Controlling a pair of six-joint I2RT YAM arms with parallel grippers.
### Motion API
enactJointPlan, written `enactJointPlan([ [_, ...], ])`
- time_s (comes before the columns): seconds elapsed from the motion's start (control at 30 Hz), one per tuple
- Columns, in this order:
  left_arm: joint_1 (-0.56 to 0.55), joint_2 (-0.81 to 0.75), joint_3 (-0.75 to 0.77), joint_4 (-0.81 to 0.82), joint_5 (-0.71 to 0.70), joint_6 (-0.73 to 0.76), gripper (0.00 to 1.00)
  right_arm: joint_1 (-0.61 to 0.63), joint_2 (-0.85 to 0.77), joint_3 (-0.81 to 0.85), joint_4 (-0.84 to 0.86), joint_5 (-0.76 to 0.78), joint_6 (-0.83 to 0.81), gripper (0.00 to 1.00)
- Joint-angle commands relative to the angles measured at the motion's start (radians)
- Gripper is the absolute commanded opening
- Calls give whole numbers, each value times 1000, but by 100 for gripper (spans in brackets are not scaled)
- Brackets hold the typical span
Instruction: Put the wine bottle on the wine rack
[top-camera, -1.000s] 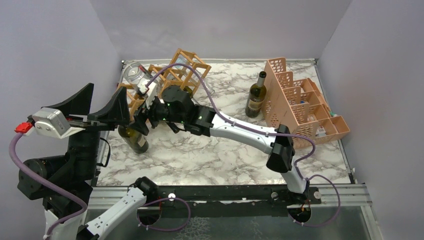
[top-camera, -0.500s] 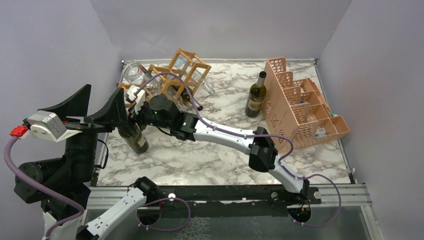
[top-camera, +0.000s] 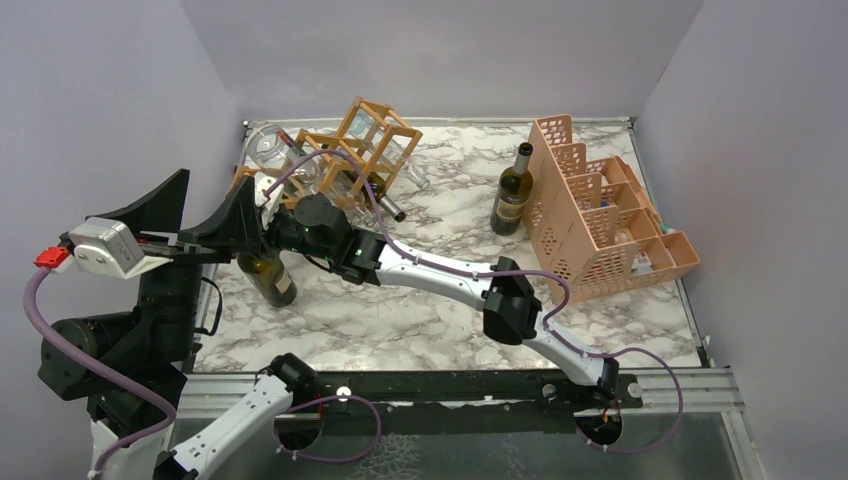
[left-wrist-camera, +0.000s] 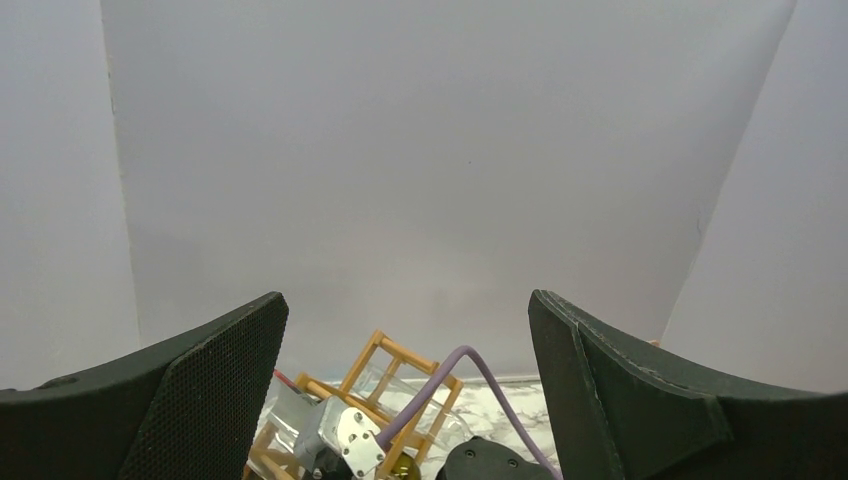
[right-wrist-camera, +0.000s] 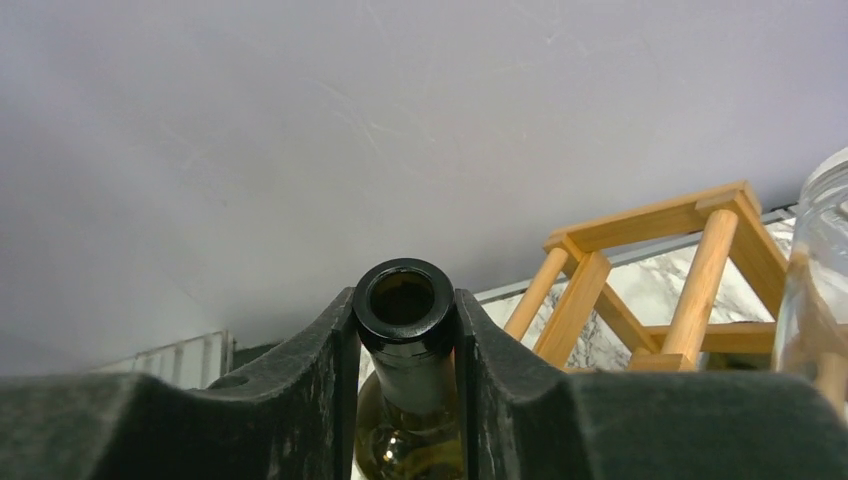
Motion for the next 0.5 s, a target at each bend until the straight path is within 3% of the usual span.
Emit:
enactJointPlan([
  [0.0, 5, -2, -8, 4, -21, 15, 96, 10, -31, -25, 94, 13, -30, 28],
  [0.07, 5, -2, -11, 4, -22, 16, 96, 12, -73, -77, 132, 21, -44, 22],
  [0.47, 5, 4, -27, 0, -25, 18, 96, 17, -430, -510, 342, 40, -48, 17],
])
